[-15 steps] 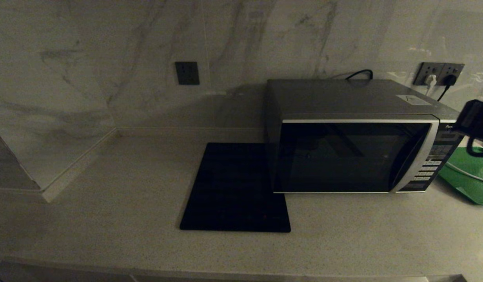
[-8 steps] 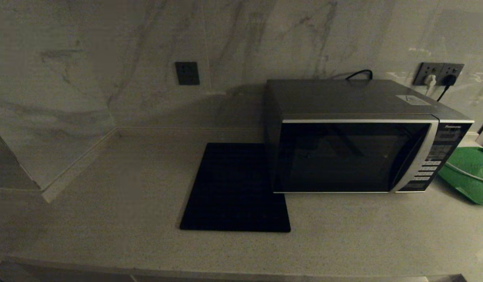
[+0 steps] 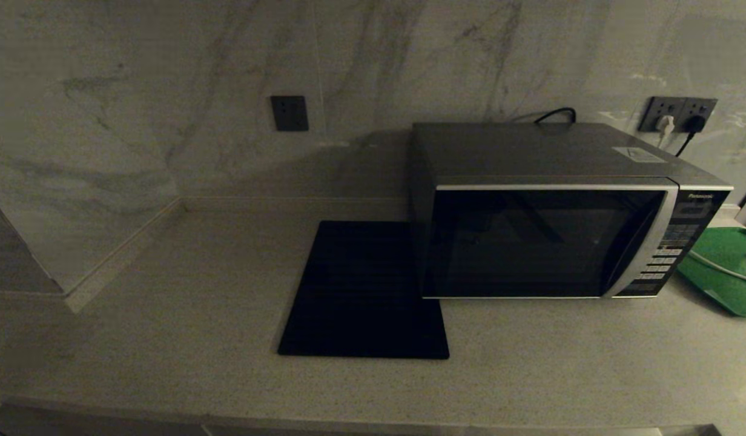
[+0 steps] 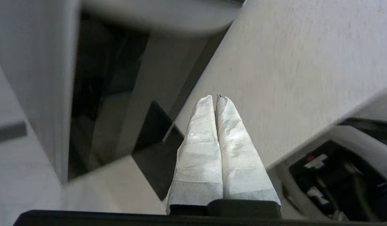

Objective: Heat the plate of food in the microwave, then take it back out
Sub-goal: Open the microwave oven

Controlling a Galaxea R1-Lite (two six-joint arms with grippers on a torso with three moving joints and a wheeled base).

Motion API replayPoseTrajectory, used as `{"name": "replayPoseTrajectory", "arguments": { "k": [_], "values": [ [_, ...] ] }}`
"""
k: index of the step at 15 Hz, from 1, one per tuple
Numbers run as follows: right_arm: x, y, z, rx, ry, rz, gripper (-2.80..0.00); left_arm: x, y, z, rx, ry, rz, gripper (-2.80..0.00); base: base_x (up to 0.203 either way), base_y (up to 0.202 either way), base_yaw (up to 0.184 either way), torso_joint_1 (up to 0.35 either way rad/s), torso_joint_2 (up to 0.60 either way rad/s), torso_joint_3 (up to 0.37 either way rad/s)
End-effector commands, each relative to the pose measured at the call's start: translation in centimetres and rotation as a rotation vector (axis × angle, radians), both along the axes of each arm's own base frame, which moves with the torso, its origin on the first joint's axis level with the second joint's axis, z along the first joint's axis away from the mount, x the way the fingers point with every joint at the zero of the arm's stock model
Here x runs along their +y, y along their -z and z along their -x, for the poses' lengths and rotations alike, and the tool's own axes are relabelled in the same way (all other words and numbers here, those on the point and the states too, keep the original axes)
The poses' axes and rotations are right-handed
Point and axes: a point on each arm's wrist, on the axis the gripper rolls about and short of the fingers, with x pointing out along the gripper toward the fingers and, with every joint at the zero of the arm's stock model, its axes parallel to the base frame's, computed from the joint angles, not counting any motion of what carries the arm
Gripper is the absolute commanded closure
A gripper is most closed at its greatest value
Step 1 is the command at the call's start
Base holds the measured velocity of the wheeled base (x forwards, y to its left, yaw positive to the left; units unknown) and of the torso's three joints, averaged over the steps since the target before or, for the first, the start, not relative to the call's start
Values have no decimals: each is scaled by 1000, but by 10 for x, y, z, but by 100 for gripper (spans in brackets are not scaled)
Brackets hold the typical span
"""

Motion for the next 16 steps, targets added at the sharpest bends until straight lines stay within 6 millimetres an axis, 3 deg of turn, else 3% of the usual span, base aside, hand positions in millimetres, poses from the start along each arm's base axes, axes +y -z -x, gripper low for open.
{"name": "replayPoseTrajectory", "arguments": {
  "k": [1,4,8,16],
  "values": [
    [-50,56,-19,49,54,-21,0,0,0,0,1,0,1,0,0,0,0,0,0,0],
    [-79,98,-17,-4,71,60,0,0,0,0,0,0,1,0,0,0,0,0,0,0],
    [-98,148,-29,-56,70,118,0,0,0,0,0,0,1,0,0,0,0,0,0,0],
    [-107,191,-47,-184,-152,-80,0,0,0,0,0,0,1,0,0,0,0,0,0,0]
  ]
}}
